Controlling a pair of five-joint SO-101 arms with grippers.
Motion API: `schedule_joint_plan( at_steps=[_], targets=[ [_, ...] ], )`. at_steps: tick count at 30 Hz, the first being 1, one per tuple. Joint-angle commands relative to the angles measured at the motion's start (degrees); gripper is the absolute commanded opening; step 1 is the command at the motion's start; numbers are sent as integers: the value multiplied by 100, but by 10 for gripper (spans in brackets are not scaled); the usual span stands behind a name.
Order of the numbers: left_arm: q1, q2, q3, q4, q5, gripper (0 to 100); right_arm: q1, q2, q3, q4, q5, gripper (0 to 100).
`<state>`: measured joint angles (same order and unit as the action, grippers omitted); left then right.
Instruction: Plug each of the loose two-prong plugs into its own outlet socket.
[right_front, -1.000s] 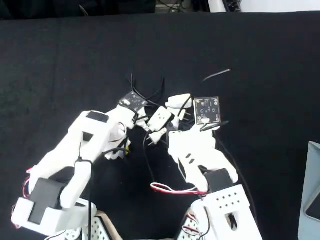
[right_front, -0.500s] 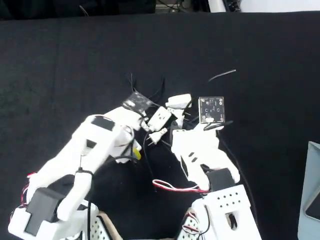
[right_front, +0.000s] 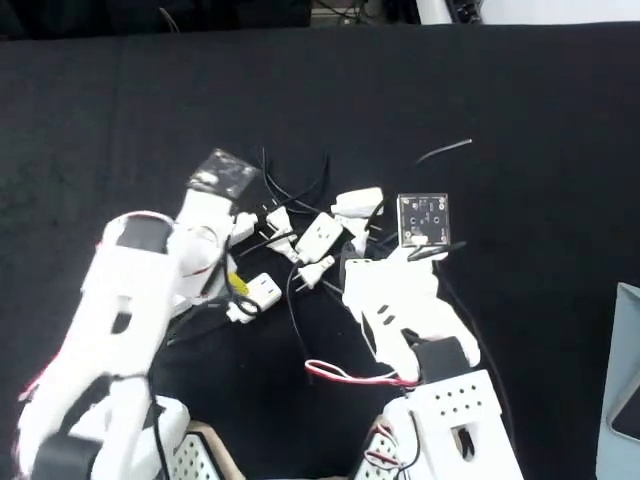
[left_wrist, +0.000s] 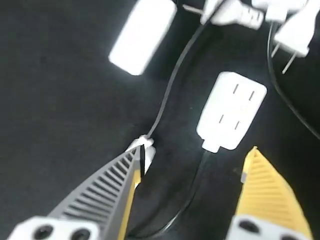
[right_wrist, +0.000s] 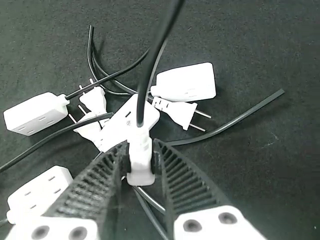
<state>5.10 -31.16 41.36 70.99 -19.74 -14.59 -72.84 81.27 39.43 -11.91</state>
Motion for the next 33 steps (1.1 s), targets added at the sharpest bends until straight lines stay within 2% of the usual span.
schedule_joint_plan(
  at_steps=[1,9,13,20,33],
  targets=[
    [-391,-1319,-22,343,-9,317,-132,-57,-321,-44,141,13],
    [-1675,-3086,1121,325,316,317,-1108,-57,-629,158,325,12],
    [-2053,-3991,1789,316,396,317,-1670,-48,-585,-9,457,12],
    [-2273,-5380,3152,-316,1143,317,-2233,356,-338,-782,1011,12],
    [-2281,-6259,4057,-369,1204,317,-2409,3073,-312,-3262,1020,12]
  ],
)
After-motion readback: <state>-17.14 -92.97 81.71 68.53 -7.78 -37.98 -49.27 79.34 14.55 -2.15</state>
